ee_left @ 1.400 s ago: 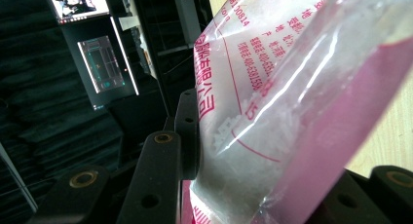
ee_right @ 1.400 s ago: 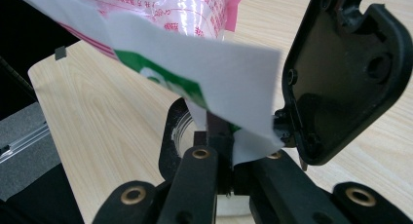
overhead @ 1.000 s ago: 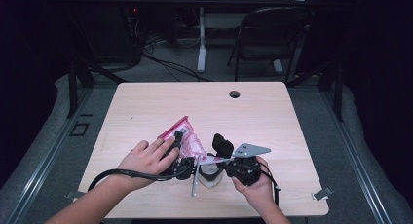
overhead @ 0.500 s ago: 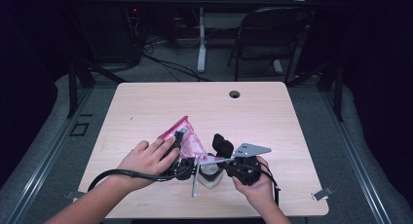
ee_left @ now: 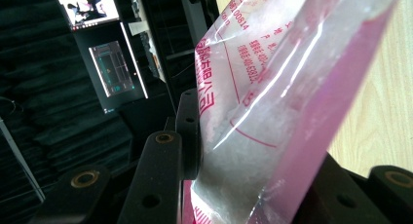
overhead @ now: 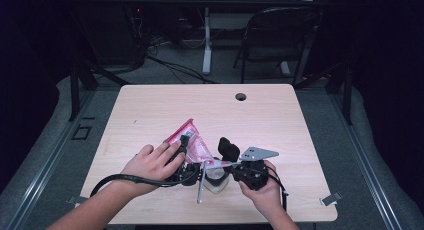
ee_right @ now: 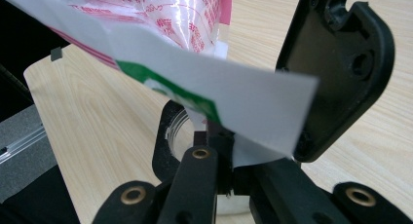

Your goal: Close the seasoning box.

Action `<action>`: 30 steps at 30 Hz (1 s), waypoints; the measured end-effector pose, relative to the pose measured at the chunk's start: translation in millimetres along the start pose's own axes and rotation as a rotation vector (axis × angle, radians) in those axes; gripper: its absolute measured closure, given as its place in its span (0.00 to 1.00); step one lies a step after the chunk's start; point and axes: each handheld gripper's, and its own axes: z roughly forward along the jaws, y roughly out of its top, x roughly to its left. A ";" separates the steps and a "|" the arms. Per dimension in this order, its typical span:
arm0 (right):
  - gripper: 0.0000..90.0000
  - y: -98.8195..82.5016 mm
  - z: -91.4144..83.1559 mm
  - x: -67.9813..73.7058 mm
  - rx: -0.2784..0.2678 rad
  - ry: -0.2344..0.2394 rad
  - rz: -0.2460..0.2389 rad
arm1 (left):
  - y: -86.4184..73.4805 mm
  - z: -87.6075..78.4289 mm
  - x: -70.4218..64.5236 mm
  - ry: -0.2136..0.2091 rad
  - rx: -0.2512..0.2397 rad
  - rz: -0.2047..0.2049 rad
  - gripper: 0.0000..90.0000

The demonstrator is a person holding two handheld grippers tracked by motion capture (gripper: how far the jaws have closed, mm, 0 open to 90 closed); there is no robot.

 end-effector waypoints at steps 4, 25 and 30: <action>1.00 -0.1 0.0 -0.2 -0.002 -0.001 0.002 | 0.3 -0.4 0.1 0.005 0.000 0.007 0.80; 1.00 -0.9 0.3 -2.2 -0.001 -0.003 0.007 | 2.4 -4.3 1.0 0.030 -0.005 0.029 0.81; 1.00 -0.8 0.0 -2.3 -0.002 -0.003 0.008 | 2.6 -4.7 1.9 0.028 -0.008 0.025 0.81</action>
